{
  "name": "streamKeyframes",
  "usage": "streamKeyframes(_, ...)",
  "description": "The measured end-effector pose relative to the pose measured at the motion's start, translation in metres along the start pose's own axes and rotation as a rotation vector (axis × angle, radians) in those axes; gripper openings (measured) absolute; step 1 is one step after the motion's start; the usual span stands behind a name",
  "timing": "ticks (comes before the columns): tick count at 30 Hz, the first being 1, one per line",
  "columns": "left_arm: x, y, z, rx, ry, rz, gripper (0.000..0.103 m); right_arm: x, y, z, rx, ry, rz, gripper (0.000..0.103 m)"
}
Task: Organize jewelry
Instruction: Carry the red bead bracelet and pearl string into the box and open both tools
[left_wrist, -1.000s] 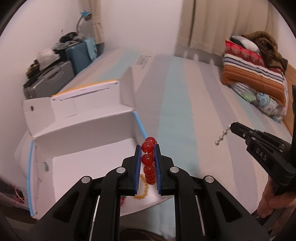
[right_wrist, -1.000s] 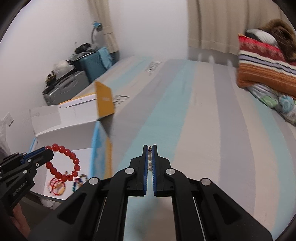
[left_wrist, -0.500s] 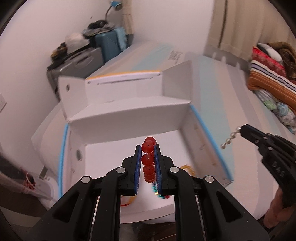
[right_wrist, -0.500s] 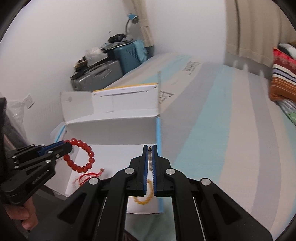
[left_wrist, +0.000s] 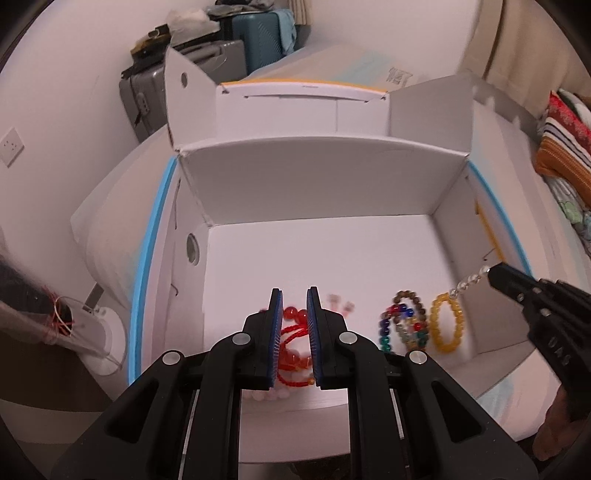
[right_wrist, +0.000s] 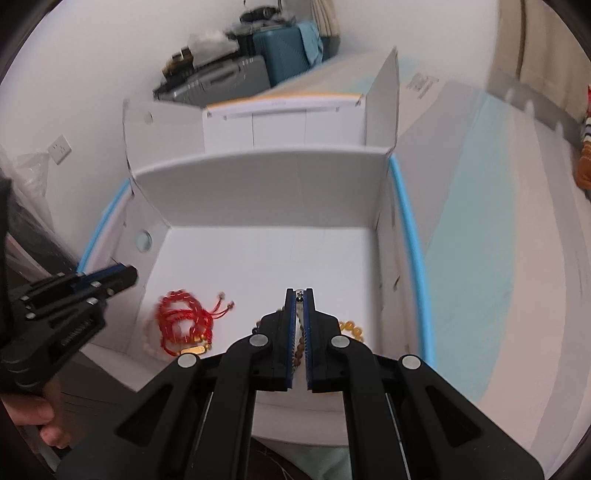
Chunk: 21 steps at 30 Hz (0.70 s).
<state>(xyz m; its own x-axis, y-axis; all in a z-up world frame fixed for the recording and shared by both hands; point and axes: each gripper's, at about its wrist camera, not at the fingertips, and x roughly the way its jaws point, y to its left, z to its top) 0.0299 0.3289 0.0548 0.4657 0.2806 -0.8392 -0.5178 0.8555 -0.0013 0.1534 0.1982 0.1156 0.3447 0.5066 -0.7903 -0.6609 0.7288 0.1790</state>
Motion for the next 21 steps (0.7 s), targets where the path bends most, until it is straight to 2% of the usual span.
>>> streamKeyframes(10,0.017,0.009,-0.007,-0.012,0.026,0.005,0.013,0.037,0.011,-0.012,-0.012,0.078,-0.018,0.006)
streamKeyframes(11,0.017,0.010,-0.008,-0.017,0.025,0.005,0.014,0.038,0.011,-0.014,-0.009,0.083,-0.020,0.009)
streamKeyframes(12,0.016,0.009,-0.009,-0.017,0.024,0.008,0.015,0.039,0.011,-0.015,-0.007,0.082,-0.019,0.014)
streamKeyframes(14,0.013,0.009,-0.011,-0.015,0.013,0.005,0.017,0.034,0.011,-0.018,-0.004,0.064,-0.029,0.044)
streamKeyframes(15,0.010,0.008,-0.012,-0.016,0.007,0.004,0.022,0.031,0.014,-0.017,-0.005,0.052,-0.037,0.049)
streamKeyframes(16,0.006,0.008,-0.013,-0.016,-0.009,0.005,0.037,0.025,0.014,-0.018,-0.006,0.032,-0.039,0.053)
streamKeyframes(17,0.001,0.008,-0.014,-0.014,-0.031,0.020,0.058,0.020,0.014,-0.018,-0.006,0.020,-0.034,0.058)
streamKeyframes(18,-0.004,0.006,-0.016,-0.010,-0.055,0.039,0.063,0.015,0.015,-0.018,-0.004,0.011,-0.026,0.062)
streamKeyframes(20,-0.018,0.006,-0.020,0.001,-0.111,0.056,0.070,0.000,0.016,-0.020,0.007,-0.024,-0.029,0.077)
streamKeyframes(21,-0.023,0.006,-0.021,0.001,-0.120,0.059,0.073,-0.006,0.016,-0.020,0.009,-0.040,-0.030,0.079)
